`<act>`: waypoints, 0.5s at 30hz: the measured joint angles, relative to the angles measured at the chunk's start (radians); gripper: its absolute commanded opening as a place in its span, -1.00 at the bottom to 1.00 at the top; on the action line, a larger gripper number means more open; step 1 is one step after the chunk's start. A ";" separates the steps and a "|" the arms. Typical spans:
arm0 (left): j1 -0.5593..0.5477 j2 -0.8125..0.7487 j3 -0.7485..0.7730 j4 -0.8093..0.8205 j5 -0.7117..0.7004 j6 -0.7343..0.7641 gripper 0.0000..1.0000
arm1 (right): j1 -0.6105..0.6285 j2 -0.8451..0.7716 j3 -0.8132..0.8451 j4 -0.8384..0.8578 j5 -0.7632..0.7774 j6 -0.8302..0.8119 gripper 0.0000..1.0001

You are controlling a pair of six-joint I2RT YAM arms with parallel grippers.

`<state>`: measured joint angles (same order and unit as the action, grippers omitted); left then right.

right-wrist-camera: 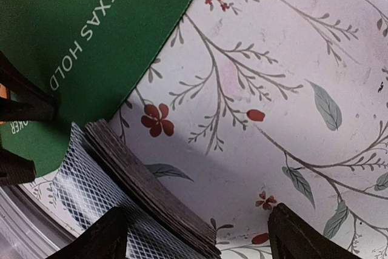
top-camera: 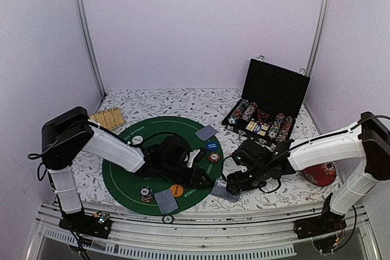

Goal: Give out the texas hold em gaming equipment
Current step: Hold the face-down deck piles at the center of the board.

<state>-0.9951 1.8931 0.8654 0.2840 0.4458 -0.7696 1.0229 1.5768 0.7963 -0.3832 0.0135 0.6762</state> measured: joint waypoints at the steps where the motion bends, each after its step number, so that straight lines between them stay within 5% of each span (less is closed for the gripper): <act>1: 0.000 0.005 0.000 0.011 0.006 -0.003 -0.01 | 0.000 0.006 0.003 0.006 0.006 0.002 0.65; 15: 0.000 0.017 0.002 0.040 0.024 -0.010 -0.01 | 0.031 0.116 0.100 0.050 0.079 -0.012 0.66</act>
<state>-0.9951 1.9099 0.8677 0.3244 0.4698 -0.7792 1.0542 1.6924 0.8967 -0.3336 0.0925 0.6643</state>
